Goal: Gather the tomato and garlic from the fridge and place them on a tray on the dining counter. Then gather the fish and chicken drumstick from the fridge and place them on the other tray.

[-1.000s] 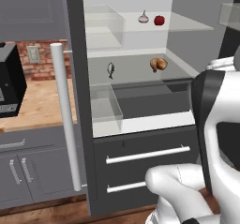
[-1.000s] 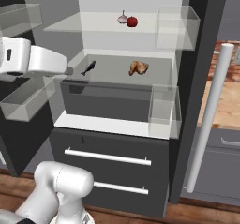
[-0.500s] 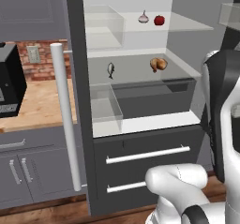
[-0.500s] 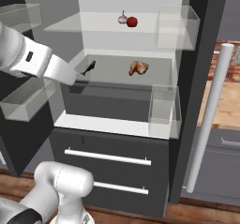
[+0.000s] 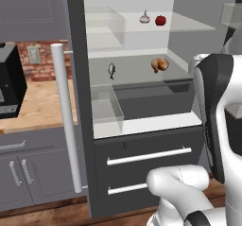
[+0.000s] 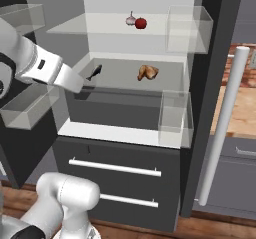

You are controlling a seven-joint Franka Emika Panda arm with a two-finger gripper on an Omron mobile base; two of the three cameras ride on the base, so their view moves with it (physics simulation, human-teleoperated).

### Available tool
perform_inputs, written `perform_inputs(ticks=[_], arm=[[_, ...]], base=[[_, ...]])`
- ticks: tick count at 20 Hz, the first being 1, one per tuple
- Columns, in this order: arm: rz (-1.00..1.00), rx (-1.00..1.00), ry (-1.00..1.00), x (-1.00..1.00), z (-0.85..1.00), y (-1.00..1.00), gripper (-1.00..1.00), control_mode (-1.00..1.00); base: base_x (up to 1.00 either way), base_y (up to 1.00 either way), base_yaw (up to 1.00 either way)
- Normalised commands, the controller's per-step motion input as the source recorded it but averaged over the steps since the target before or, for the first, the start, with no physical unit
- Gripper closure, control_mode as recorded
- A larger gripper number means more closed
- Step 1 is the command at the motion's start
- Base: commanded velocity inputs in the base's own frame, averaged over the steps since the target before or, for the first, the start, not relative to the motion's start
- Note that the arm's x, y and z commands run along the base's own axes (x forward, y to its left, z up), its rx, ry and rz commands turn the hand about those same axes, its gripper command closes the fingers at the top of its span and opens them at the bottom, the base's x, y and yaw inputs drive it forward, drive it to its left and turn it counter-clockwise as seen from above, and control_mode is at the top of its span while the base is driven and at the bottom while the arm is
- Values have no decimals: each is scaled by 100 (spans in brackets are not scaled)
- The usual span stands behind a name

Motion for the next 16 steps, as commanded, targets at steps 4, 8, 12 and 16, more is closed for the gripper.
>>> perform_inputs(ticks=[4, 8, 12, 16], arm=[[13, 0, -2, 22, -31, 2, -100, -100], [13, 0, 0, 15, -15, 0, -100, -100], [15, -1, 0, 23, -27, 0, -100, -100], [14, -3, 0, 23, -27, 1, -100, -100]], base=[[0, 0, 0], [0, 0, 0], [0, 0, 0], [0, 0, 0]])
